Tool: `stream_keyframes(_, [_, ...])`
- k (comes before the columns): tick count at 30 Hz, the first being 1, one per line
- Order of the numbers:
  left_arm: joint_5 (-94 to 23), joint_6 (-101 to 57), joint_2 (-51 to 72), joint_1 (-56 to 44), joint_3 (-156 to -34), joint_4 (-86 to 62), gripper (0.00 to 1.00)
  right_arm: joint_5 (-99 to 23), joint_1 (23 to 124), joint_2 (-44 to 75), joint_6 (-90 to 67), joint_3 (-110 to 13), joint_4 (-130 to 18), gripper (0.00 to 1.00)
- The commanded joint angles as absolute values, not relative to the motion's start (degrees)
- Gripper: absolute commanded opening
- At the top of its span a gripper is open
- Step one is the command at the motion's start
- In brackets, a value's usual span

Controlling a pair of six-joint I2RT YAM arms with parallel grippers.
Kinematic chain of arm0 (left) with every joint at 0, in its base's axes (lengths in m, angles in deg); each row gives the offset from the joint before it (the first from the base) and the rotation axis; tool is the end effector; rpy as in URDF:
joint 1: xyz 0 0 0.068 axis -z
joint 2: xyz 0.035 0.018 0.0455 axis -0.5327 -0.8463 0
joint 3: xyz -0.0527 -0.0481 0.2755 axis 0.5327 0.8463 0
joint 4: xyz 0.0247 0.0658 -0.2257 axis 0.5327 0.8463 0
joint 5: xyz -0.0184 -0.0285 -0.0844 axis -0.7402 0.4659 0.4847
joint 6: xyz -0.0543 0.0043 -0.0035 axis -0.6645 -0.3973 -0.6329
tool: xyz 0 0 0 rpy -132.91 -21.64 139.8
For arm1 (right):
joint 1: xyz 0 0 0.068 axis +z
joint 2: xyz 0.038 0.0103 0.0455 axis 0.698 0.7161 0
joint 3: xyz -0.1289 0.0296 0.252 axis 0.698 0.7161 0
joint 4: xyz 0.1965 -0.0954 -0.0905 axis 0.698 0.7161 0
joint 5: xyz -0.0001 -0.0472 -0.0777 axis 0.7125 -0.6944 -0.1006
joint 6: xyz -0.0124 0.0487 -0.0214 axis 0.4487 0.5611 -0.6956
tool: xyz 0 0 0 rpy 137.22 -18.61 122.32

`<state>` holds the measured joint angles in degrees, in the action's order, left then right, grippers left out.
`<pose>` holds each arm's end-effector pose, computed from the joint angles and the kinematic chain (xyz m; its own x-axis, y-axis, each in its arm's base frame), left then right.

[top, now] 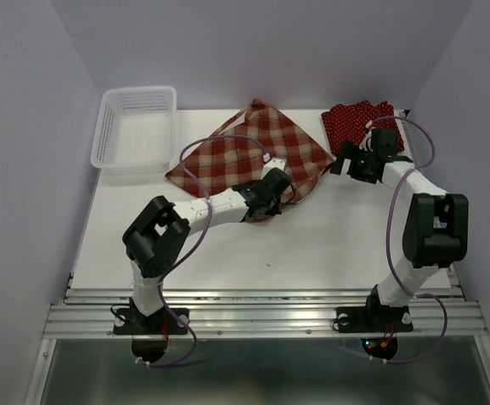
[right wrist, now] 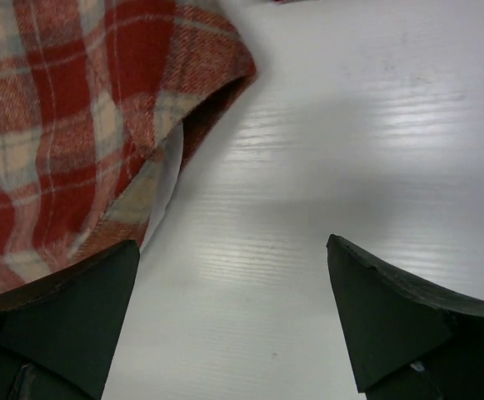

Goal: Fold and stack the skirts
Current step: Flatten the skirt out

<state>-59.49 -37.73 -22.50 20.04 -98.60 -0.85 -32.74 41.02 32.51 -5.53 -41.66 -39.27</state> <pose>0.2558 -0.3139 0.2342 -0.6571 0.1248 -0.7434 0.3760 0.9090 -0.1797 0.3535 -0.0117 0.2497 -0.7373 0.2580 -0.6243 0.0692 0.9482 0.3102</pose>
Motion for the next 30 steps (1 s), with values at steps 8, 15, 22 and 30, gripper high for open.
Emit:
stream_keyframes(8, [-62.5, -40.0, -7.7, 18.4, -96.0, 1.8, 0.0, -37.6, 47.1, 35.5, -13.1, -37.2, -54.7, 1.0])
stream_keyframes(15, [-62.5, -40.2, -3.2, 18.4, -95.5, 3.2, 0.0, -41.5, 47.1, 39.0, -10.0, -37.8, -60.8, 1.0])
stream_keyframes(22, [-64.9, -40.1, -0.3, 18.4, -96.0, 6.4, 0.0, -40.4, 47.1, 44.5, -8.3, -42.2, -65.3, 0.86])
stream_keyframes(30, [-72.7, -38.3, 7.7, 18.0, -97.4, 12.5, 0.0, -44.6, 47.1, 43.8, -7.9, -46.7, -65.0, 0.12])
